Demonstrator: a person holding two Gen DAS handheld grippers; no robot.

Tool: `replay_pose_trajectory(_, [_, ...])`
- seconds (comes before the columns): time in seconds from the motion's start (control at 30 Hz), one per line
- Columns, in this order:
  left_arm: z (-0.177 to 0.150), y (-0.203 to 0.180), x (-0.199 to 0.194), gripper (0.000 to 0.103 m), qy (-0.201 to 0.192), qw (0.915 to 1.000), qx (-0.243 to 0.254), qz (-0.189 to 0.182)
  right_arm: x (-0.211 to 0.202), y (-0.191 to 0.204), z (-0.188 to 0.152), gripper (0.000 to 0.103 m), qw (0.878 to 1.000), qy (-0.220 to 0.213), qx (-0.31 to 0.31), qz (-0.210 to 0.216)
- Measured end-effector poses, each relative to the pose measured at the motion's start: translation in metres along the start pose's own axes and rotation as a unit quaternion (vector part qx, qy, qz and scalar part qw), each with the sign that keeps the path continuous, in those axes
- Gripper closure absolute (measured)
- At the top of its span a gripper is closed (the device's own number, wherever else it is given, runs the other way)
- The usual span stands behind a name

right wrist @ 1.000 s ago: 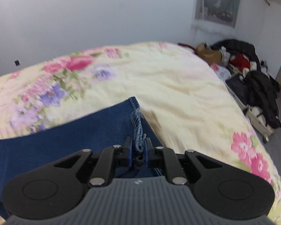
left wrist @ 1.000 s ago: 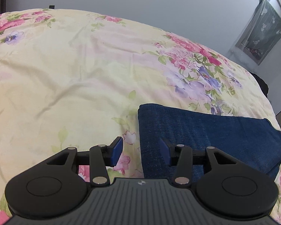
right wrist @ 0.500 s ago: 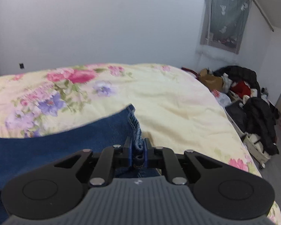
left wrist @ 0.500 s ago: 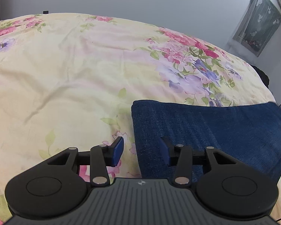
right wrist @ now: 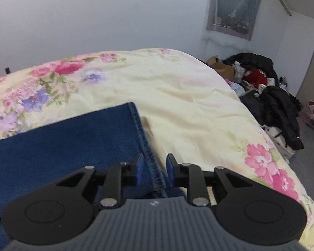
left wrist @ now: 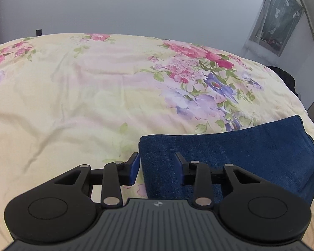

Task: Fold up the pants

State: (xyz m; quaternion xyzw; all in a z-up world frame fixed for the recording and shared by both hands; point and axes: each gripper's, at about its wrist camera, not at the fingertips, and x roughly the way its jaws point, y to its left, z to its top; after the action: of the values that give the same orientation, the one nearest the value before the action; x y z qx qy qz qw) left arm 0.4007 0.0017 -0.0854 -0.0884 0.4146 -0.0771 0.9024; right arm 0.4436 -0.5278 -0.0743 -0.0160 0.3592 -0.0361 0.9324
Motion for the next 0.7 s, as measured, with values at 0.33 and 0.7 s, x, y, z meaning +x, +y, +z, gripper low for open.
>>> replay_pose_trajectory(0.33, [-0.004,0.002,0.066,0.09,0.034,0.9987,0.03,0.022,0.056,0.002,-0.033,0.103,0.998,0.052,-0.001,-0.019])
replay_pose_trajectory(0.7, [-0.006,-0.011,0.058,0.094,0.053,0.9938,0.082,0.055,0.06,0.012,-0.034,0.103,0.996,0.056,-0.007,-0.072])
